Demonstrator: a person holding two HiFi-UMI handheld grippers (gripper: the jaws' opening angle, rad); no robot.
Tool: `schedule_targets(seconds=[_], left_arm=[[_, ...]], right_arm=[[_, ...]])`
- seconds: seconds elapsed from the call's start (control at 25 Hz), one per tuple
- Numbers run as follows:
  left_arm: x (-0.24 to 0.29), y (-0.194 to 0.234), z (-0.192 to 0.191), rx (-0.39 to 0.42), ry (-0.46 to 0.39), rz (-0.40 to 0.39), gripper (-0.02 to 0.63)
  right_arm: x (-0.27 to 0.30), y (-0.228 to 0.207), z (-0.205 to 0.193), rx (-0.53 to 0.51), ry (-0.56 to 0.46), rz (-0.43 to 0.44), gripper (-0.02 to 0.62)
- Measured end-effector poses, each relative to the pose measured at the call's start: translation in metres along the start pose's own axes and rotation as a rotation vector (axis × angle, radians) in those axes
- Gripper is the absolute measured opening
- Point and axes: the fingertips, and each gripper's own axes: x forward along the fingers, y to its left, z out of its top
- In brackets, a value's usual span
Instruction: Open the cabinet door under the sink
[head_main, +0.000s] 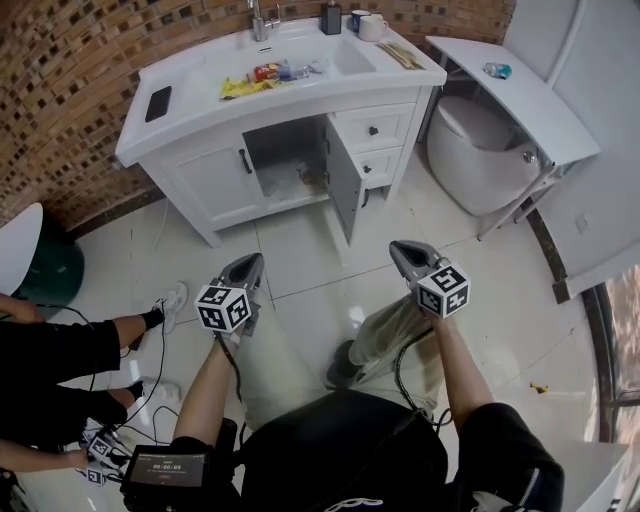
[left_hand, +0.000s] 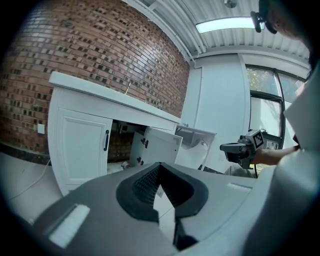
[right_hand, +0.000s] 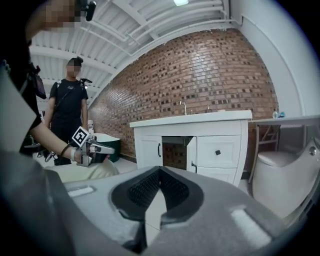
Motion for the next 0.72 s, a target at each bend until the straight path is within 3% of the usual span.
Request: schedule_targets(seconds=[0.24, 0.48, 0.64, 0.72], left_arm=[[-0.061, -0.038, -0.041, 0.041, -0.015, 0.080, 0.015], [-0.116, -0.091, -0.084, 0.090, 0.017, 0.104, 0.015], [-0.166, -0.125, -0.073, 0.011, -0.059, 0.080, 0.015], [-0.189, -0.145, -0.063, 0.014, -0.101, 0.073, 0.015]], right_arm=[[-0.061, 0.026, -0.017, -0.074, 0.031, 0.018, -0.008], [-0.117, 0.070, -0.050, -0.117, 0.036, 0.044, -0.008], [-0.147, 0.104, -0.055, -0.158, 0.038, 0.082, -0.008], [-0.156, 0.117, -0.059, -0.162, 0.033, 0.089, -0.008]])
